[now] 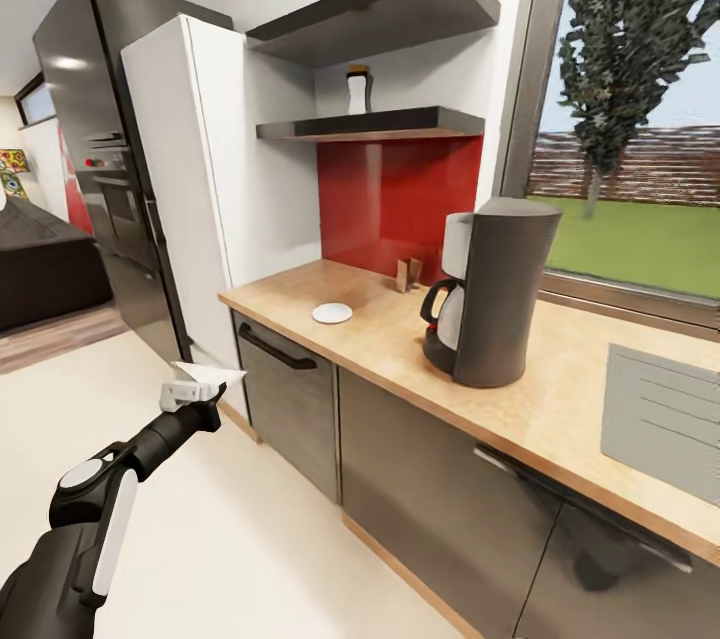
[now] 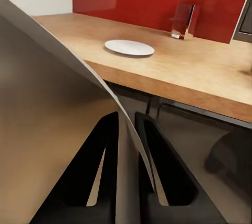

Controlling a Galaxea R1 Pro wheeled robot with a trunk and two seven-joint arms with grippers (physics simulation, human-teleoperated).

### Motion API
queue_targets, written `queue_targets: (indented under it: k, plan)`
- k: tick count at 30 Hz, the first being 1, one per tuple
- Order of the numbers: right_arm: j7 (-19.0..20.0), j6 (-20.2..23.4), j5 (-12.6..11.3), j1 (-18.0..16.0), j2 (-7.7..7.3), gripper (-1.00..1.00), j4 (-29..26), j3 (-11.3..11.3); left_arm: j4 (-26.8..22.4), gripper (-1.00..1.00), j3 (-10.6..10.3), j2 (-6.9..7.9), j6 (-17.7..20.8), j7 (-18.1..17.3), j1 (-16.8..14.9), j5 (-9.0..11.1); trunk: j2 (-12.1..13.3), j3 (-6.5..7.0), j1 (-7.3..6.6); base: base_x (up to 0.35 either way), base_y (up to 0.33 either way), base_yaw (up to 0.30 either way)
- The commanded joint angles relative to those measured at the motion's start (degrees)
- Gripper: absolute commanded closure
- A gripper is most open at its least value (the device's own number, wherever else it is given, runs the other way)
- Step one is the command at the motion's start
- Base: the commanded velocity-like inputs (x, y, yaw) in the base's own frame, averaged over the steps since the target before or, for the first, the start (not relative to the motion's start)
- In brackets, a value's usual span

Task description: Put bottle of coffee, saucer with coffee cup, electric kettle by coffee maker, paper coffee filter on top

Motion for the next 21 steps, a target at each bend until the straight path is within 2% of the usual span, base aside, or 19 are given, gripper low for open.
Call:
queue_targets:
  k: [1,21]
  plan:
    - [-0.07,-0.17,0.19,-0.04,-0.04,-1.0,0.02,0.24,-0.05,1.0,0.09,-0.02,0.31,-0.35,-0.04,0.01,-0.03,-0.03,0.0,0.007,0.045,-0.172]
    - [-0.07,-0.12,0.15,-0.04,-0.04,-1.0,0.02,0.24,-0.05,1.0,0.09,-0.03,0.32,-0.35,-0.04,0.02,-0.03,0.8,0.0,0.001,0.006,-0.244]
